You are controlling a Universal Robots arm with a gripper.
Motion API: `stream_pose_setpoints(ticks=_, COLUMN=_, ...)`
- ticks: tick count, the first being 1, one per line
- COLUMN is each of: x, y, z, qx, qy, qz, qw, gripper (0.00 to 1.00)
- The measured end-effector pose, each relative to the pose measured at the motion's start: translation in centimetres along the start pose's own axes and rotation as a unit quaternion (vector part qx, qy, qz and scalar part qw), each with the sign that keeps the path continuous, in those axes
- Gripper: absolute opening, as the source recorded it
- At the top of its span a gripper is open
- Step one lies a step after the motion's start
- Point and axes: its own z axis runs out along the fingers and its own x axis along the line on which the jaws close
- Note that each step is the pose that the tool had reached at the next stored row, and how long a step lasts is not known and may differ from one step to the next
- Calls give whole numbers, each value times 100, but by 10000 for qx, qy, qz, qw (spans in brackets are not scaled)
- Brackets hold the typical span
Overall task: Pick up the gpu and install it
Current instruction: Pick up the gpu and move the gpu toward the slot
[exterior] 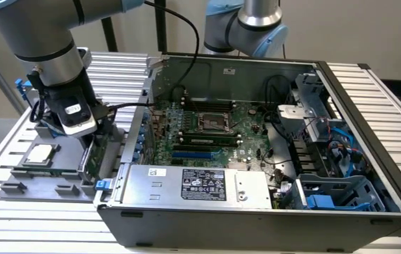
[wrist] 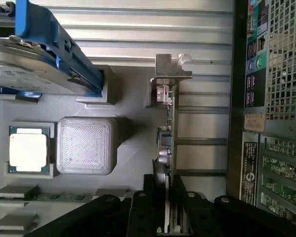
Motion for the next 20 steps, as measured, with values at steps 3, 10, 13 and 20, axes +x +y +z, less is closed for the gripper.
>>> stream_pose_setpoints(ticks=3, x=-2, y=6, z=-134, qx=0, qy=0, qz=0, qw=10000, gripper=0)
stream_pose_setpoints(ticks=10, x=-9, y=22, z=-502, qx=0, qy=0, qz=0, qw=10000, gripper=0)
stream_pose_setpoints(ticks=13, x=-11, y=27, z=-636, qx=0, qy=0, qz=0, qw=10000, gripper=0)
stream_pose_setpoints(ticks=20, x=-37, y=39, z=-955, qx=-1, qy=-1, qz=0, qw=10000, gripper=0)
